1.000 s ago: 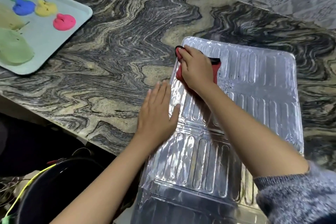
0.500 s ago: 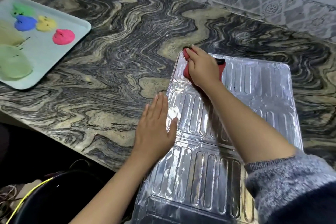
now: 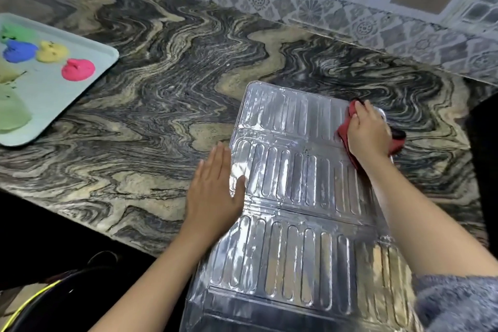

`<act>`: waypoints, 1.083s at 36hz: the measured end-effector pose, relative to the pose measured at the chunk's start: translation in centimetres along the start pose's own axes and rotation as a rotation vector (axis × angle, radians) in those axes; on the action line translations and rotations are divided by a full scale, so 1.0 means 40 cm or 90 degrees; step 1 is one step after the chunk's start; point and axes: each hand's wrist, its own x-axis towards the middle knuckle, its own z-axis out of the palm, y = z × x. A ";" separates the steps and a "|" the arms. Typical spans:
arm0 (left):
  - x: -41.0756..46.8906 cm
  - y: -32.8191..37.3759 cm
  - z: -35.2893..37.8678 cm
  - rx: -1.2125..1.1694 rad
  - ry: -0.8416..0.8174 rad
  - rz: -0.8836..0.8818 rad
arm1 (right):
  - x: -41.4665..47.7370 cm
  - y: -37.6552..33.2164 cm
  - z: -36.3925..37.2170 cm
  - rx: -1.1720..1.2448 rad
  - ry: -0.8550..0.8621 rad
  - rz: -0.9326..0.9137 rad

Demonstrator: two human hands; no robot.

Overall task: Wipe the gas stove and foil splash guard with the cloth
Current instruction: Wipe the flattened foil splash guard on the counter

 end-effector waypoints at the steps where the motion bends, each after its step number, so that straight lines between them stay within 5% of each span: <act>1: 0.000 0.000 0.000 -0.002 0.004 0.002 | -0.014 0.003 -0.002 0.000 0.014 0.014; 12: -0.002 0.003 -0.005 -0.003 0.006 0.008 | -0.166 -0.092 0.026 -0.001 0.020 0.117; 28: 0.032 0.016 -0.017 0.053 0.001 -0.003 | -0.194 -0.309 0.092 0.042 -0.103 -0.267; 39: 0.114 0.017 -0.023 0.025 0.014 0.001 | -0.106 -0.317 0.106 0.051 -0.130 -0.322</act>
